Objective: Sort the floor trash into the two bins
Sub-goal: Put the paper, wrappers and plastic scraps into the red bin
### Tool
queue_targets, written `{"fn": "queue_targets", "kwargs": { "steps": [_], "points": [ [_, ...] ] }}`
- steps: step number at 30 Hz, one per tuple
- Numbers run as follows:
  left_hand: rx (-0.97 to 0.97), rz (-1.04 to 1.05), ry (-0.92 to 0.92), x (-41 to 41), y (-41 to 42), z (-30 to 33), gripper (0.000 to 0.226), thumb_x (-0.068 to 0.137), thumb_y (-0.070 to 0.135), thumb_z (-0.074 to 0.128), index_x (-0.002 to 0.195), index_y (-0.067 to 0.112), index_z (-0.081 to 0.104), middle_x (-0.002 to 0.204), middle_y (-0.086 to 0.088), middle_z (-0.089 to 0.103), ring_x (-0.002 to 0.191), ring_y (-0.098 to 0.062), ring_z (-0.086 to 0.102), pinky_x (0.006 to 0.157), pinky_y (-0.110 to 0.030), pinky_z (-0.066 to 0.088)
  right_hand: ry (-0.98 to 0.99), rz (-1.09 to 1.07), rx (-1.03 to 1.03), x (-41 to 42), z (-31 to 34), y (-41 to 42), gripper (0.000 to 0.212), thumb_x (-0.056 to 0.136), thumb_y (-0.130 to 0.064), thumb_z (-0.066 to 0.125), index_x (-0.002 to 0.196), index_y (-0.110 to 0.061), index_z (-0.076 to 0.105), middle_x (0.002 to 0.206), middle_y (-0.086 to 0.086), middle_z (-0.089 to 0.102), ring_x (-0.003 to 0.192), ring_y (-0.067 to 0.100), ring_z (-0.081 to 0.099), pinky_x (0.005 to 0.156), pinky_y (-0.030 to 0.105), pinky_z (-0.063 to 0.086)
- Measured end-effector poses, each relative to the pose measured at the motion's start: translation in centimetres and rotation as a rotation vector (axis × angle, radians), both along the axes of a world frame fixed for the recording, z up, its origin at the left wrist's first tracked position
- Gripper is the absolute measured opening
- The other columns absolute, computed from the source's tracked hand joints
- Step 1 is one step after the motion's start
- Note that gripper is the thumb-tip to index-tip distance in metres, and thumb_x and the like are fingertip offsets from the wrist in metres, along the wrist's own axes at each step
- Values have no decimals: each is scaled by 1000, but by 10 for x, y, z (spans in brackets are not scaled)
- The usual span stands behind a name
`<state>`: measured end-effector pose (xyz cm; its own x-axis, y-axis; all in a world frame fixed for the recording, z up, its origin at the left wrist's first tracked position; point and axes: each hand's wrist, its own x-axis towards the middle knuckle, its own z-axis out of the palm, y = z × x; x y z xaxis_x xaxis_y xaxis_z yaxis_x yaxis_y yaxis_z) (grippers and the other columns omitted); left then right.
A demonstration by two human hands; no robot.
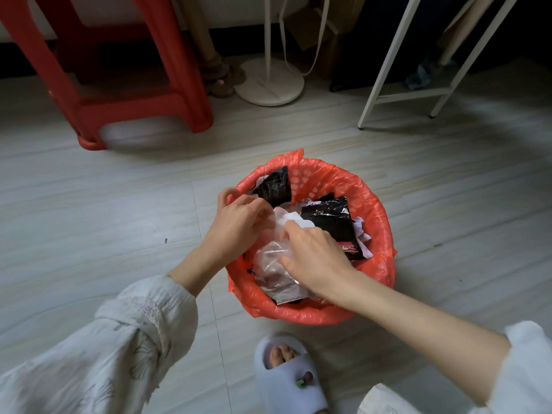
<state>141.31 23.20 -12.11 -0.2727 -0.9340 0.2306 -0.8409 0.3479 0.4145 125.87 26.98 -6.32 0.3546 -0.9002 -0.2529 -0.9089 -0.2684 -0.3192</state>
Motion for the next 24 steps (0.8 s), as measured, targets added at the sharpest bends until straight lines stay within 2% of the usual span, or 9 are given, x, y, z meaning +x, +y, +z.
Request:
{"fn": "queue_targets", "kwargs": {
  "steps": [3,7,9,12,15,17,20,22,24],
  "points": [
    [91,-27,76,6,-2,1,37,79,33,43,94,16,71,100,-4,67,123,-22,49,108,-41,11,-86,-149,-38,5,-16,-10,22,86,-17,53,107,-10,49,101,18,63,97,40,57,71,38,42],
    [132,-98,174,18,-1,-4,42,69,6,38,91,11,73,103,-2,71,133,-28,38,112,-36,15,-87,-47,-50,22,-45,-6,25,88,-7,48,112,-10,50,106,15,60,99,38,58,75,42,46],
    [83,-140,108,24,3,-10,40,69,0,41,91,10,73,101,0,72,133,-30,37,112,-40,17,-37,5,-46,30,-55,-7,27,88,-3,46,114,-8,51,111,14,57,101,37,58,75,42,46],
    [51,-152,23,28,6,-18,36,71,2,45,91,12,73,99,1,72,132,-35,39,107,-57,28,-2,-8,-25,32,-57,-15,23,90,-7,46,109,-7,58,108,17,61,101,38,58,77,42,47],
    [62,-134,-46,24,6,-18,44,74,14,30,83,17,73,100,4,72,134,-34,36,106,-59,28,-66,-36,119,21,-57,-7,21,90,-19,48,99,-10,64,102,20,65,100,39,60,81,44,51],
    [94,-123,-127,21,6,-15,53,69,23,20,78,19,72,105,5,71,139,-30,28,111,-55,20,-147,-19,271,16,-57,6,23,90,-23,48,103,-14,65,107,17,67,102,37,60,86,42,50],
    [178,-137,-353,20,9,-9,71,62,29,6,90,23,71,117,8,65,145,-21,9,115,-48,-1,-183,45,403,15,-54,9,30,97,-26,40,121,-18,57,124,12,61,115,33,54,95,36,43],
    [222,-134,-487,17,12,-3,65,68,27,11,98,26,69,127,10,58,145,-18,2,112,-52,-11,-165,44,459,17,-48,5,33,99,-23,35,126,-17,53,131,12,56,121,31,50,95,32,39],
    [268,-122,-582,10,14,5,50,78,26,24,105,24,66,131,8,54,145,-19,1,108,-59,-15,-131,37,470,13,-41,4,32,98,-19,36,121,-13,58,129,13,58,119,30,51,93,30,39]
  ]
}}
